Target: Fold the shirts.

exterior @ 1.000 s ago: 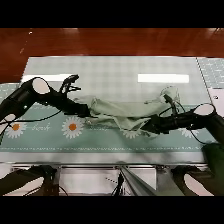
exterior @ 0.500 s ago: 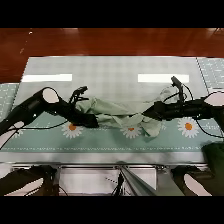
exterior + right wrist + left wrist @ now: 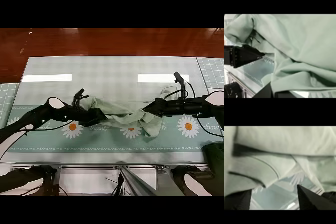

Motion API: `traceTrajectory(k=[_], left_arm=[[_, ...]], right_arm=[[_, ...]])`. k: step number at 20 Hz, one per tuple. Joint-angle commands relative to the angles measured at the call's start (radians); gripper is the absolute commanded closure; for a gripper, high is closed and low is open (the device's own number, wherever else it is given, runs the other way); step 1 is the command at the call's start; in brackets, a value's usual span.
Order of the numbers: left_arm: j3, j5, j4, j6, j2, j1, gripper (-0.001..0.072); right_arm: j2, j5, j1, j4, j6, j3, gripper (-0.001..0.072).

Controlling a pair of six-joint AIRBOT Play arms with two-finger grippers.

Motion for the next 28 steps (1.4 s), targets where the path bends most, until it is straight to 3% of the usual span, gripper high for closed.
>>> traceTrajectory(k=[1, 7, 8, 9, 10, 14, 17, 19, 23, 28], left_arm=[[-0.005, 0.051, -0.09, 0.003, -0.067, -0.01, 0.0052], [-0.004, 0.03, -0.093, 0.003, -0.077, -0.028, 0.0055], [-0.004, 0.034, -0.094, -0.003, -0.088, -0.028, 0.0106], [-0.004, 0.035, -0.092, -0.009, -0.103, -0.028, 0.0251], [-0.006, 0.051, -0.089, -0.011, -0.107, -0.022, 0.0324], [-0.002, 0.1, -0.09, -0.133, -0.123, -0.009, 0.0399], [-0.001, 0.1, -0.089, -0.091, -0.127, -0.008, 0.0689], [0.0, 0.094, -0.089, -0.089, -0.126, -0.008, 0.069], [0.0, 0.09, -0.089, -0.002, -0.05, -0.005, 0.0694], [0.0, 0.091, -0.089, 0.049, 0.317, 0.103, 0.0694]], right_arm=[[0.001, -0.035, 0.001, 0.004, -0.021, 0.001, 0.0687], [0.001, -0.076, 0.001, 0.046, -0.053, 0.001, 0.0687], [0.001, -0.079, 0.001, 0.054, -0.055, 0.001, 0.0687], [0.001, -0.08, 0.001, 0.063, -0.055, 0.001, 0.0687], [0.001, -0.08, 0.001, 0.076, -0.058, 0.001, 0.0687], [0.001, -0.085, 0.001, 0.137, -0.068, 0.001, 0.0687], [0.001, -0.085, 0.001, 0.157, -0.08, 0.001, 0.0687], [0.001, -0.086, 0.001, 0.157, -0.084, 0.001, 0.0687], [0.002, -0.092, 0.001, 0.158, -0.107, 0.012, 0.0687], [0.002, -0.108, 0.0, 0.156, -0.155, 0.235, 0.0687]])
